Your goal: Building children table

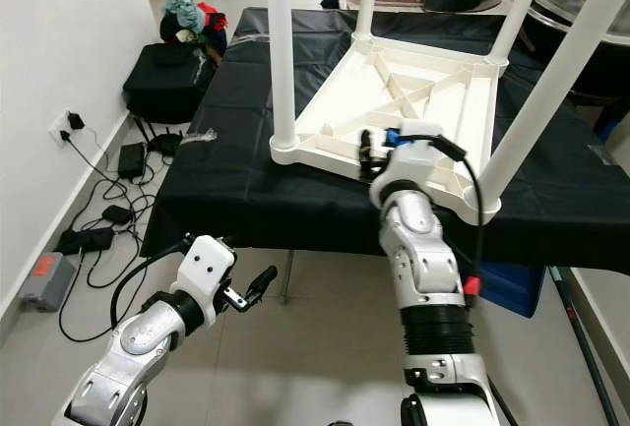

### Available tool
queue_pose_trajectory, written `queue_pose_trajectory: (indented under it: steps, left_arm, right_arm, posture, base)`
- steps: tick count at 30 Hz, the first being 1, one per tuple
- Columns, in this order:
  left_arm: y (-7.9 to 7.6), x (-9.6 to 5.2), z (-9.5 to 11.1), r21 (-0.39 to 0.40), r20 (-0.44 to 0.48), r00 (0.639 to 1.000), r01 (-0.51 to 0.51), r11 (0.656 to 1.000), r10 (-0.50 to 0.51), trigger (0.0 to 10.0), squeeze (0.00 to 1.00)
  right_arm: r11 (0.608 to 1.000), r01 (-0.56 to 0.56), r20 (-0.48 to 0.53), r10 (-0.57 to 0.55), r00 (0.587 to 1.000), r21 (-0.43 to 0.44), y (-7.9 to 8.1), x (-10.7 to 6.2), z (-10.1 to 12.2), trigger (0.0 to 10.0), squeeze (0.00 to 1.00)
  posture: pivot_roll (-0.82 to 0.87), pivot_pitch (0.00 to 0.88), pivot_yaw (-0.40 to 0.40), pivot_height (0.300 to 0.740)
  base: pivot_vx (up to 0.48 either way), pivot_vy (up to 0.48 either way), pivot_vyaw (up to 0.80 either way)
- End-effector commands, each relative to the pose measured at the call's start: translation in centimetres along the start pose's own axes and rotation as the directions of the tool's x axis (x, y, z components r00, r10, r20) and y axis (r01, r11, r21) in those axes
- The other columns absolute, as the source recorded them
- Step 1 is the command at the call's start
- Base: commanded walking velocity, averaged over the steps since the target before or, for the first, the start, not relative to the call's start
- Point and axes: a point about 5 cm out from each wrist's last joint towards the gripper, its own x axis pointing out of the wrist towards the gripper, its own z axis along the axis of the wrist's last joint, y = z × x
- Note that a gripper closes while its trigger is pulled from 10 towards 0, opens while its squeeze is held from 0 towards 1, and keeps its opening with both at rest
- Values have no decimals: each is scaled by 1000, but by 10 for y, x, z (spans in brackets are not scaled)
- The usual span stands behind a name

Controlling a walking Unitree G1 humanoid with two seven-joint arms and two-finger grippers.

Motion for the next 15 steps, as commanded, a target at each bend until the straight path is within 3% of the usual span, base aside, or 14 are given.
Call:
queue_pose_trajectory:
  steps: [1, 3, 4, 5, 6, 7, 9, 11, 12, 13, 14, 15]
  left_arm:
    - [1, -2, -5, -3, -18, 1000, -3, 1000, 3, 10000, 0]
    - [1, -2, -5, -3, -18, 1000, -3, 1000, 3, 10000, 0]
    - [1, -2, -5, -1, -12, 1000, -6, 1000, 6, 10000, 0]
    - [1, -2, -5, -1, -12, 1000, -6, 1000, 6, 10000, 0]
    - [1, -2, -4, 1, -11, 1000, -6, 1000, 6, 10000, 0]
    - [1, -2, -4, 1, -11, 1000, -6, 1000, 6, 10000, 0]
    - [0, -2, -4, 4, -10, 1000, -3, 1000, 3, 10000, 0]
    - [0, -2, -4, 4, -10, 1000, -3, 1000, 3, 10000, 0]
    - [0, -2, -4, 6, -9, 1000, 0, 1000, 0, 10000, 0]
    - [0, -2, -4, 6, -9, 1000, 0, 1000, 0, 10000, 0]
    - [-1, -1, -4, 10, -8, 1000, 4, 1000, -4, 10000, 0]
    - [-1, -1, -4, 10, -8, 1000, 4, 1000, -4, 10000, 0]
  right_arm:
    - [997, -72, 8, 72, 997, -3, 7, -2, 0, 10000, 0]
    - [997, -72, 8, 72, 997, -3, 7, -2, 0, 10000, 0]
    - [998, 5, 35, -2, 999, -67, -17, 10, 11, 10000, 0]
    - [998, 5, 35, -2, 999, -67, -17, 10, 11, 10000, 0]
    - [993, 69, 47, -65, 997, -93, -34, 16, 18, 10000, 0]
    - [993, 69, 47, -65, 997, -93, -34, 16, 18, 10000, 0]
    - [978, 157, 87, -146, 985, -137, -64, 25, 37, 10000, 0]
    - [978, 157, 87, -146, 985, -137, -64, 25, 37, 10000, 0]
    - [972, 180, 106, -165, 980, -151, -74, 28, 44, 10000, 0]
    - [972, 180, 106, -165, 980, -151, -74, 28, 44, 10000, 0]
    - [952, 240, 122, -220, 968, -188, -104, 32, 61, 10000, 0]
    - [952, 240, 122, -220, 968, -188, -104, 32, 61, 10000, 0]
  posture:
    - [79, 54, -25, 740]
    - [79, 54, -25, 740]
    - [82, 50, -27, 740]
    - [82, 50, -27, 740]
    - [82, 47, -26, 740]
    - [82, 47, -26, 740]
    - [83, 43, -27, 740]
    - [83, 43, -27, 740]
    - [83, 43, -27, 740]
    - [83, 43, -27, 740]
    - [89, 39, -30, 740]
    - [89, 39, -30, 740]
  base:
    - [0, 0, 0]
    - [0, 0, 0]
    - [0, 0, 0]
    - [0, 0, 0]
    - [0, 0, 0]
    - [0, 0, 0]
    - [0, 0, 0]
    - [0, 0, 0]
    - [0, 0, 0]
    - [0, 0, 0]
    - [0, 0, 0]
    - [0, 0, 0]
